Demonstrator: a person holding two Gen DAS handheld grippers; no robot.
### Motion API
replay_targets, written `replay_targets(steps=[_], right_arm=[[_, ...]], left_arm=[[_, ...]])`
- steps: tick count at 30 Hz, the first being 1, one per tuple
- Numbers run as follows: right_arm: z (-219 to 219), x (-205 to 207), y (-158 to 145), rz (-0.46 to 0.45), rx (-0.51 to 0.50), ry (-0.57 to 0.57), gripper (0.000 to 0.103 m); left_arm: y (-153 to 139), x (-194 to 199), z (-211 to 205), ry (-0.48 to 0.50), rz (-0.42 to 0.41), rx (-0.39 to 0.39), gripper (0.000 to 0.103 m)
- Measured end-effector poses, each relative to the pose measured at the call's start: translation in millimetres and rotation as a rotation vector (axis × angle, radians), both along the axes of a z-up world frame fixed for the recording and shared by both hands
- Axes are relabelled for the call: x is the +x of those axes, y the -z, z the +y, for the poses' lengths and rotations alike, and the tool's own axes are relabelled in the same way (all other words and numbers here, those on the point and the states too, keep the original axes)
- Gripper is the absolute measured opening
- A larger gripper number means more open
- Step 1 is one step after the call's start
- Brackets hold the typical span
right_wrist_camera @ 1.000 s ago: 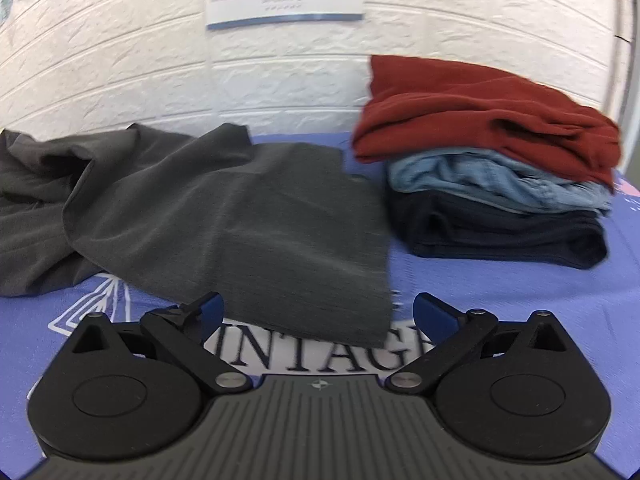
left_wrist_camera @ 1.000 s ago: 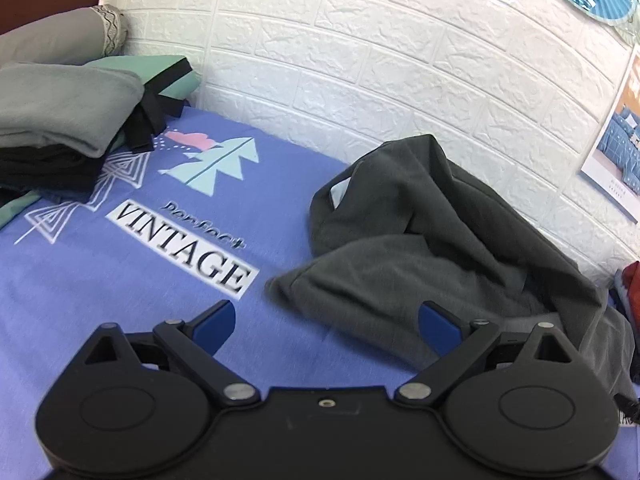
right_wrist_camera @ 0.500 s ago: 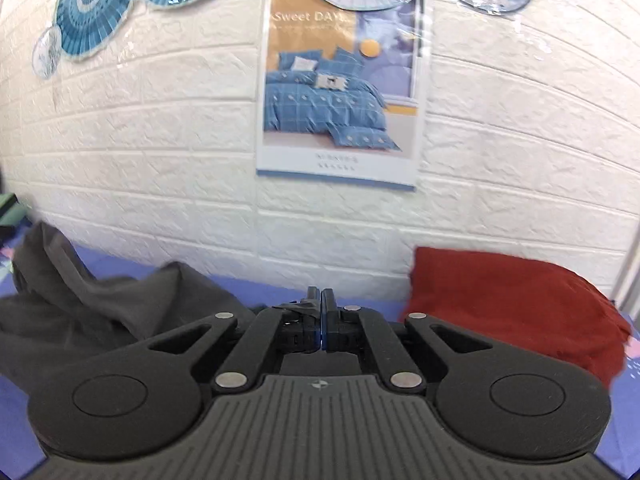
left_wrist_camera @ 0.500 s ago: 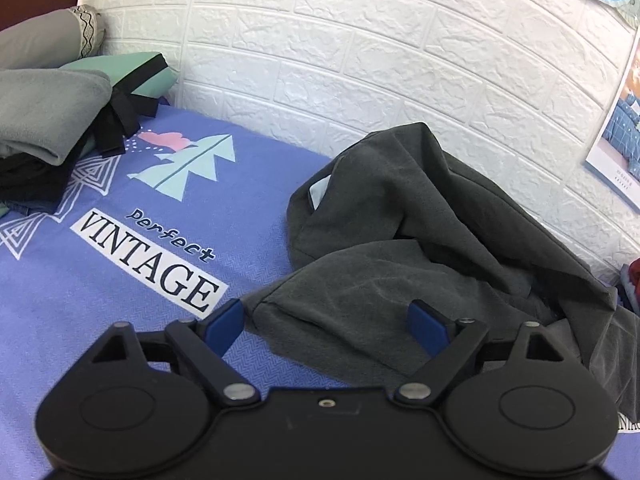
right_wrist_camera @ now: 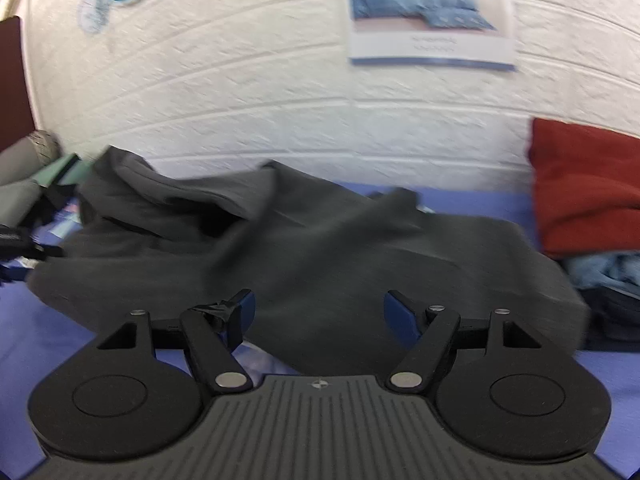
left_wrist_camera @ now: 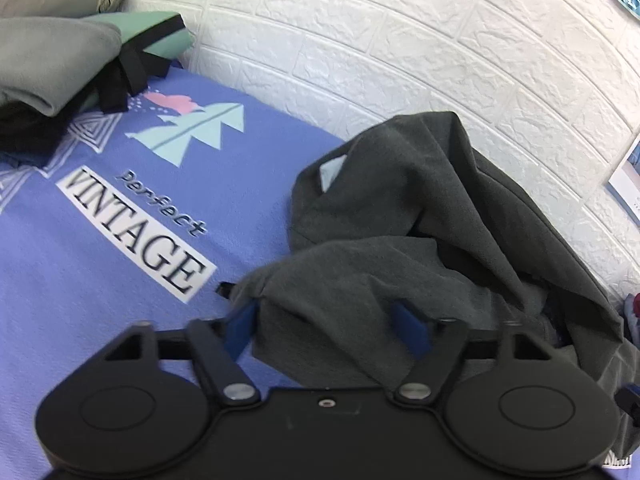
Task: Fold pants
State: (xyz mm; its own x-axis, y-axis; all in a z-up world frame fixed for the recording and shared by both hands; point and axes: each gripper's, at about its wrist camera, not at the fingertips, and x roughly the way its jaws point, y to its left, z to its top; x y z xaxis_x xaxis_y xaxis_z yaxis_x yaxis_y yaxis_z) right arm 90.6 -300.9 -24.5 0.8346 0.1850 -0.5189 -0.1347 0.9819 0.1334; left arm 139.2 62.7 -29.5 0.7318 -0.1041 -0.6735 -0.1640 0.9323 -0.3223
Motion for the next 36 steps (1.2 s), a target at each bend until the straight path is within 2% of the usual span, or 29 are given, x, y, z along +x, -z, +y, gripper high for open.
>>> replay_targets(steps=[5, 6, 7, 8, 9, 11, 13, 18, 22, 25, 26, 27, 28, 30, 31, 32, 34, 35, 36], right_arm=[[34.2, 25.9, 3.4, -0.008, 0.034, -0.074, 0.103], [38.4, 32.3, 7.6, 0.003, 0.018, -0.077, 0.097], [41.2, 38.0, 12.2, 0.019, -0.009, -0.077, 0.077], [41.6, 43.4, 15.9, 0.04, -0.038, -0.076, 0.02], [38.1, 47.0, 18.1, 0.057, -0.047, -0.064, 0.004], [26.4, 51.0, 10.5, 0.052, -0.034, -0.019, 0.001], [15.1, 55.1, -12.8, -0.038, -0.138, 0.068, 0.0], [-24.2, 89.2, -83.9, -0.23, -0.191, 0.204, 0.0], [-34.1, 111.0, -123.5, -0.372, -0.157, 0.262, 0.0], [-32.5, 126.0, -126.7, -0.426, -0.124, 0.286, 0.001], [-31.8, 131.8, -120.5, -0.404, -0.098, 0.283, 0.005], [-32.0, 139.6, -111.5, -0.361, -0.074, 0.268, 0.024], [-30.4, 149.8, -98.2, -0.287, -0.057, 0.246, 0.035], [-27.5, 167.8, -63.9, -0.093, -0.055, 0.204, 0.077], [-26.1, 170.8, -45.1, -0.007, -0.067, 0.184, 0.077], [-25.8, 167.4, -30.8, 0.033, -0.073, 0.175, 0.073], [-28.2, 144.7, -17.6, 0.013, -0.062, 0.182, 0.075], [-30.9, 129.9, -16.3, -0.011, -0.041, 0.194, 0.082], [-35.7, 111.3, -16.0, -0.04, -0.005, 0.211, 0.094]], left_arm=[[-1.7, -4.1, -2.3, 0.001, -0.032, -0.006, 0.103], [-1.9, -4.6, -0.3, 0.005, -0.036, -0.025, 0.103], [-2.5, -5.3, 1.8, 0.013, -0.045, -0.045, 0.103], [-4.1, -6.4, 4.2, 0.013, -0.054, -0.061, 0.103], [-6.9, -7.9, 6.4, 0.012, -0.061, -0.065, 0.103], [-13.8, -13.0, 11.0, 0.014, -0.09, -0.073, 0.103], [-21.8, -18.2, 15.0, 0.023, -0.109, -0.081, 0.103], [-42.5, -37.7, 23.0, 0.05, -0.156, -0.079, 0.103], [-52.0, -57.0, 33.5, 0.046, -0.178, -0.032, 0.103], [-44.3, -63.4, 39.1, 0.041, -0.151, 0.006, 0.103], [-38.8, -64.3, 38.3, 0.049, -0.134, 0.024, 0.103], [-32.2, -64.7, 37.8, 0.054, -0.114, 0.037, 0.103], [-25.6, -65.1, 37.3, 0.052, -0.099, 0.04, 0.103], [-16.0, -65.5, 39.2, 0.04, -0.078, 0.031, 0.103], [-14.5, -66.4, 41.3, 0.03, -0.08, 0.019, 0.103], [-14.2, -67.6, 44.3, 0.023, -0.088, 0.002, 0.103], [-16.9, -69.9, 50.0, 0.001, -0.112, -0.02, 0.103], [-17.9, -71.3, 52.0, -0.014, -0.123, -0.018, 0.103], [-19.7, -71.1, 52.9, -0.025, -0.131, -0.011, 0.103]])
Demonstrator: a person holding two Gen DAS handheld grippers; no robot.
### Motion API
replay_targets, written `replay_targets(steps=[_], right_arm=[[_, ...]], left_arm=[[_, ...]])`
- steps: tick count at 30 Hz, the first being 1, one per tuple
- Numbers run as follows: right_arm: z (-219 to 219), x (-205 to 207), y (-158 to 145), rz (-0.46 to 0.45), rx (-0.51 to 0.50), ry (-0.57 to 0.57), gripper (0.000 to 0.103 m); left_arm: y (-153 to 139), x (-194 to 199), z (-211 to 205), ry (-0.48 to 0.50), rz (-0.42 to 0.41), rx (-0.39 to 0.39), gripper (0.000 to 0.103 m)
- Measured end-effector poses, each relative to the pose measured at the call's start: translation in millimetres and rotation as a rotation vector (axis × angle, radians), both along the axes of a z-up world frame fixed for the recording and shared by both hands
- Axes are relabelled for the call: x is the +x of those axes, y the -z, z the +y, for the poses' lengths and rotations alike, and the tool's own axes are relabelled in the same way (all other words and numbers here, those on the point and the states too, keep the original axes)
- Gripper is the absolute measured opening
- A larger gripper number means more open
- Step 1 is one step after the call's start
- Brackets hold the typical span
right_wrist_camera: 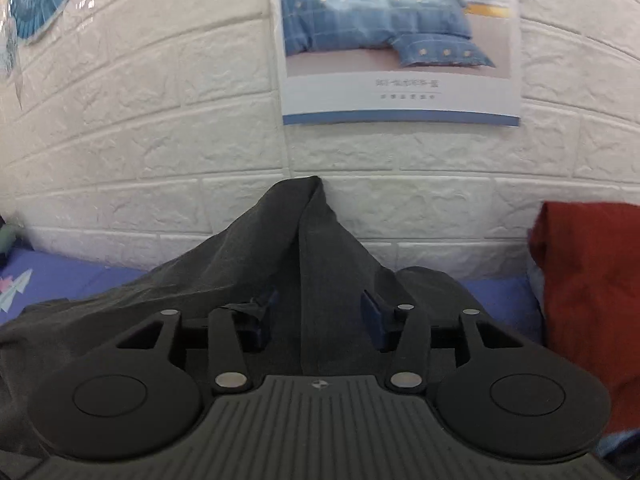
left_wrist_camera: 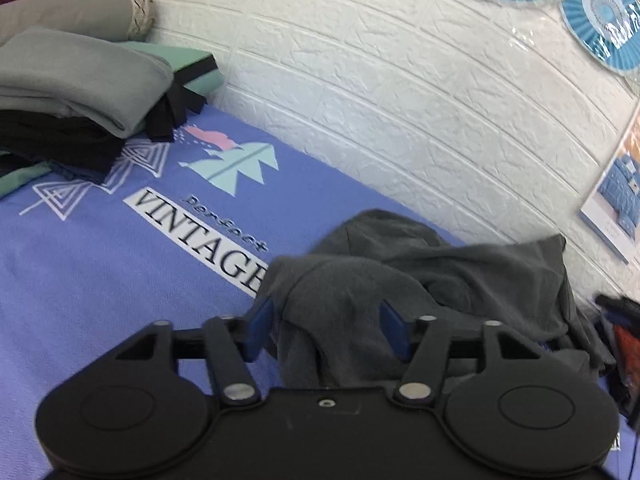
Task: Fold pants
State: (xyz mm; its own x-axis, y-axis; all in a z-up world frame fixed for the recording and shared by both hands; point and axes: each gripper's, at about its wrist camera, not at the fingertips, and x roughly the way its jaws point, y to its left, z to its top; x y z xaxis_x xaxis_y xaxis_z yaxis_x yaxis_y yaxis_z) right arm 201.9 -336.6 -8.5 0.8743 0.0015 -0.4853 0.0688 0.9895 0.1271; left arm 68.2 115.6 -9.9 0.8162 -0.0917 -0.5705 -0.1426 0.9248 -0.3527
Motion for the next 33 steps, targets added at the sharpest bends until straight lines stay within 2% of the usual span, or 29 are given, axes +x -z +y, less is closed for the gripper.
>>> replay_targets(steps=[2, 7, 11, 14, 15, 16, 17, 18, 20, 23, 26, 28, 30, 32, 33], right_arm=[[-11.9, -32.9, 0.1, -0.017, 0.065, 0.017, 0.098], [-26.6, -96.9, 14.8, 0.036, 0.083, 0.038, 0.099], [-31.6, -94.2, 41.9, 0.123, 0.198, 0.043, 0.101], [-25.5, -78.5, 54.3, 0.125, 0.216, 0.046, 0.101], [-24.3, -72.6, 56.9, 0.118, 0.222, 0.06, 0.095], [-24.7, -67.5, 58.8, 0.108, 0.245, 0.076, 0.08], [-26.4, -63.1, 59.4, 0.104, 0.283, 0.085, 0.02], [-30.0, -59.4, 56.4, 0.109, 0.333, 0.09, 0.015], [-35.9, -63.1, 39.1, 0.059, 0.381, 0.082, 0.013], [-45.5, -92.2, -5.3, -0.071, 0.372, 0.044, 0.011], [-60.3, -146.8, -41.9, -0.178, 0.359, 0.023, 0.011], [-69.9, -197.6, -50.1, -0.216, 0.353, 0.024, 0.011], [-75.1, -242.0, -42.1, -0.177, 0.335, 0.035, 0.014], [-80.6, -270.9, -17.7, -0.036, 0.343, 0.048, 0.018], [-83.5, -279.5, 0.6, 0.069, 0.361, 0.051, 0.022]], left_arm=[[1.2, 1.0, 0.0, -0.004, 0.004, 0.01, 0.103], [18.2, 6.9, -4.6, 0.002, 0.045, -0.012, 0.103], [28.1, 19.3, -9.3, 0.006, 0.07, -0.041, 0.103], [25.7, 25.7, -10.4, 0.011, 0.067, -0.043, 0.103], [24.9, 27.7, -9.8, 0.01, 0.071, -0.056, 0.103], [23.6, 28.9, -9.3, 0.012, 0.071, -0.069, 0.103], [21.1, 29.5, -10.0, 0.018, 0.07, -0.075, 0.103], [17.2, 29.5, -10.7, 0.016, 0.069, -0.068, 0.103], [5.4, 25.7, -10.8, 0.025, 0.042, -0.064, 0.103], [-16.3, 10.8, -9.2, 0.051, -0.019, -0.082, 0.103], [-30.5, -15.2, -13.6, 0.121, -0.057, -0.068, 0.103], [-27.9, -36.3, -21.5, 0.181, -0.046, -0.013, 0.103], [-13.1, -55.0, -26.7, 0.212, 0.005, 0.047, 0.103], [4.7, -67.5, -26.4, 0.205, 0.07, 0.098, 0.103], [11.1, -71.2, -23.4, 0.193, 0.09, 0.112, 0.103]])
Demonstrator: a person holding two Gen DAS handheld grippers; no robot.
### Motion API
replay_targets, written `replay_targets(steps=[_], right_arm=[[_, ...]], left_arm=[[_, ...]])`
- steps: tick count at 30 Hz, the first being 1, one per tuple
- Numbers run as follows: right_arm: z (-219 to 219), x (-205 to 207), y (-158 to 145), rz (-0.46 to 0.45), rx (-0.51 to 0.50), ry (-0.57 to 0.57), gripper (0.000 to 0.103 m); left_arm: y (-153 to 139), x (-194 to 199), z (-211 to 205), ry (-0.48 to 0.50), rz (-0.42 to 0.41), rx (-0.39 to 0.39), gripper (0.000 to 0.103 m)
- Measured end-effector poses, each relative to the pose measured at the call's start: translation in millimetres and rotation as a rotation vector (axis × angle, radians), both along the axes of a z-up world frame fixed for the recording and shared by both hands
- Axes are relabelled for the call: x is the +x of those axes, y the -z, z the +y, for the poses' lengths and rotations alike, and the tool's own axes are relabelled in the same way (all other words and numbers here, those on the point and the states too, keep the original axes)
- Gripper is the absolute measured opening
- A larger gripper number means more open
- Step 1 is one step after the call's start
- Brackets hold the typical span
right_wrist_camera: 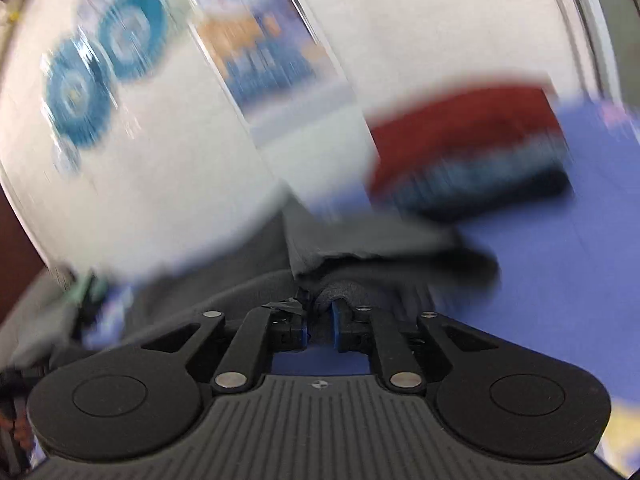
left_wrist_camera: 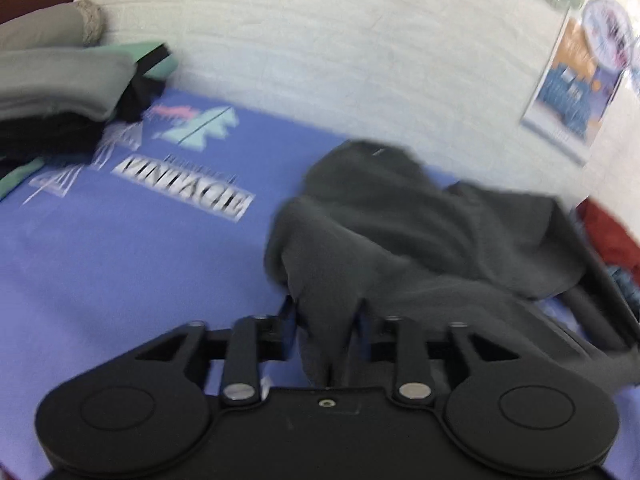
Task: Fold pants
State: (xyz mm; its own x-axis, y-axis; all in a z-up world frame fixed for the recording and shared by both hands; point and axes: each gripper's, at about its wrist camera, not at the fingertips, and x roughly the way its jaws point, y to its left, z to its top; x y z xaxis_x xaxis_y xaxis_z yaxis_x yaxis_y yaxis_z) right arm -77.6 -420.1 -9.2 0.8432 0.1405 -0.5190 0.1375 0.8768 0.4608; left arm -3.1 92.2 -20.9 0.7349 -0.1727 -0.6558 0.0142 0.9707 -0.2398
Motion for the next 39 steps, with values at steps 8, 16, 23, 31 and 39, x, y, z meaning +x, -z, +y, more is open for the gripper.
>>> replay_targets(steps=[8, 16, 23, 31, 39], right_arm=[[-6.5, -14.2, 13.1, 0.056, -0.063, 0.104, 0.088], [23.3, 53.5, 10.8, 0.052, -0.277, -0.038, 0.103], [28.6, 88.8, 18.1, 0.168, -0.45, -0.155, 0.01], [20.6, 145.5, -62.4, -0.103, -0.552, -0.025, 0.008], [26.2, 230.7, -60.5, -0.027, -0.558, -0.086, 0.041]], left_arm=[[-15.2, 7.9, 38.7, -0.149, -0.048, -0.033, 0.103], [-3.4, 34.3, 41.7, -0.126, 0.003, -0.097, 0.103], [13.3, 37.1, 32.0, -0.078, 0.034, -0.107, 0.103], [13.0, 39.7, 15.5, -0.019, 0.012, -0.026, 0.103], [17.0, 38.8, 19.3, -0.013, 0.015, -0.031, 0.103]])
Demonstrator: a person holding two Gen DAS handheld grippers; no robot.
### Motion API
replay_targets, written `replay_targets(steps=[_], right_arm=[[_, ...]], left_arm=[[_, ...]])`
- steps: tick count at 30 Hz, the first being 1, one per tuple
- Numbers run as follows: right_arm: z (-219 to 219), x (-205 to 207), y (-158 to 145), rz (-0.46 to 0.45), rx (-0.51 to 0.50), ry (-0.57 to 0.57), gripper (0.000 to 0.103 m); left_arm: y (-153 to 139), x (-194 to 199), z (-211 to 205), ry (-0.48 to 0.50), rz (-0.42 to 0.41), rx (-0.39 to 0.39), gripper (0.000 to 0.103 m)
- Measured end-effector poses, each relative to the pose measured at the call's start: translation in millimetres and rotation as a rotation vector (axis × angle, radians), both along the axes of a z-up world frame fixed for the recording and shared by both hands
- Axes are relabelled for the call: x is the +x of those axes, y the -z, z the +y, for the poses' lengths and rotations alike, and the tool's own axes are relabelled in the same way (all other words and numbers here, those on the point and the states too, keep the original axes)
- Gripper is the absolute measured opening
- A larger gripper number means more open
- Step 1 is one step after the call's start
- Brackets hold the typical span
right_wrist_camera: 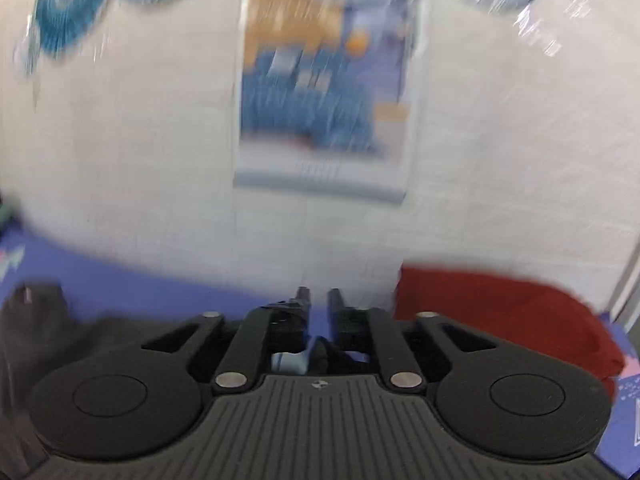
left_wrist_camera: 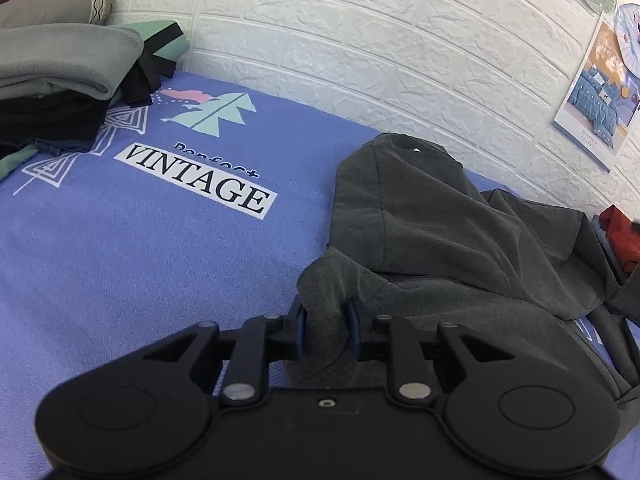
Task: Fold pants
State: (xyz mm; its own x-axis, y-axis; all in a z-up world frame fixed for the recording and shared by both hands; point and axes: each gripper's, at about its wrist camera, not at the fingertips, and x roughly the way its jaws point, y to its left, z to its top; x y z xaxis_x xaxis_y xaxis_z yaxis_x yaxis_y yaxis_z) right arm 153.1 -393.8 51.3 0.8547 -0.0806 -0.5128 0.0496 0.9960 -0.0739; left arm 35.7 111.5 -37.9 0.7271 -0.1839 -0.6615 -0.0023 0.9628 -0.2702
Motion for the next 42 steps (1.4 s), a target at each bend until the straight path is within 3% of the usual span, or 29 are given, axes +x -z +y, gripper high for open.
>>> replay_targets(steps=[2, 5, 7, 9, 10, 12, 16, 19, 21, 24, 25, 26, 28, 30, 33, 35, 37, 39, 41, 42], right_arm=[[-5.0, 1.5, 21.2, 0.091, 0.005, 0.044, 0.048], [-18.9, -39.9, 28.1, 0.051, 0.091, 0.052, 0.05], [-23.2, -80.9, 27.1, 0.027, 0.184, 0.018, 0.055], [-20.6, -108.7, 32.1, 0.066, 0.254, -0.061, 0.061], [-17.2, -119.5, 37.1, 0.098, 0.261, -0.09, 0.064], [-12.8, -138.1, 50.5, 0.15, 0.239, -0.096, 0.078], [-24.8, -160.7, 74.6, 0.207, 0.26, 0.017, 0.093], [-41.8, -173.6, 85.6, 0.22, 0.36, 0.091, 0.096], [-48.2, -173.9, 92.5, 0.233, 0.422, 0.121, 0.103], [-45.5, -168.0, 103.3, 0.26, 0.468, 0.157, 0.1], [-43.6, -165.0, 106.0, 0.254, 0.475, 0.157, 0.079], [-42.1, -160.5, 107.0, 0.26, 0.495, 0.134, 0.015], [-43.5, -162.2, 95.2, 0.223, 0.544, 0.118, 0.014], [-40.7, -179.8, 62.3, 0.112, 0.5, 0.094, 0.013], [-37.6, -236.6, 10.8, -0.051, 0.482, 0.052, 0.012], [-30.2, -278.4, -4.0, -0.082, 0.46, 0.026, 0.014], [-20.1, -309.9, 8.6, 0.018, 0.475, -0.005, 0.021], [-9.5, -328.4, 45.6, 0.228, 0.496, -0.033, 0.043], [-0.4, -336.8, 80.0, 0.414, 0.438, -0.009, 0.047], [-0.9, -339.0, 85.0, 0.431, 0.402, 0.025, 0.048]], left_arm=[[-0.8, -0.7, 0.7, -0.01, -0.008, 0.006, 0.103], [-0.2, 1.3, 4.1, -0.032, -0.008, 0.002, 0.103], [2.4, 5.3, 5.3, -0.043, 0.003, -0.013, 0.103], [5.0, 8.8, 4.1, -0.053, 0.014, -0.024, 0.103], [5.7, 9.9, 2.9, -0.054, 0.017, -0.028, 0.103], [5.8, 9.0, 1.0, -0.051, 0.02, -0.024, 0.103], [4.7, 2.8, 6.2, -0.056, 0.024, -0.016, 0.103], [7.0, 4.4, 11.6, -0.066, 0.04, -0.058, 0.103], [8.5, 8.2, 10.0, -0.07, 0.046, -0.071, 0.103], [10.5, 15.2, 2.7, -0.036, 0.054, -0.083, 0.103], [9.4, 17.1, -0.1, -0.017, 0.054, -0.094, 0.103], [5.9, 17.0, -2.8, -0.018, 0.046, -0.092, 0.103], [-7.0, 15.6, -4.8, -0.021, 0.004, -0.075, 0.103], [-21.7, 12.4, 1.4, -0.026, -0.036, -0.093, 0.103], [-33.5, 7.2, 12.9, -0.019, -0.057, -0.129, 0.103], [-33.2, 2.2, 17.7, -0.023, -0.059, -0.128, 0.103], [-26.5, -1.0, 19.6, -0.035, -0.044, -0.088, 0.103], [-13.2, -0.3, 21.7, -0.042, 0.005, -0.076, 0.103], [-7.0, -1.6, 22.9, -0.065, 0.028, -0.069, 0.103], [-8.2, -4.2, 24.0, -0.076, 0.019, -0.06, 0.103]])
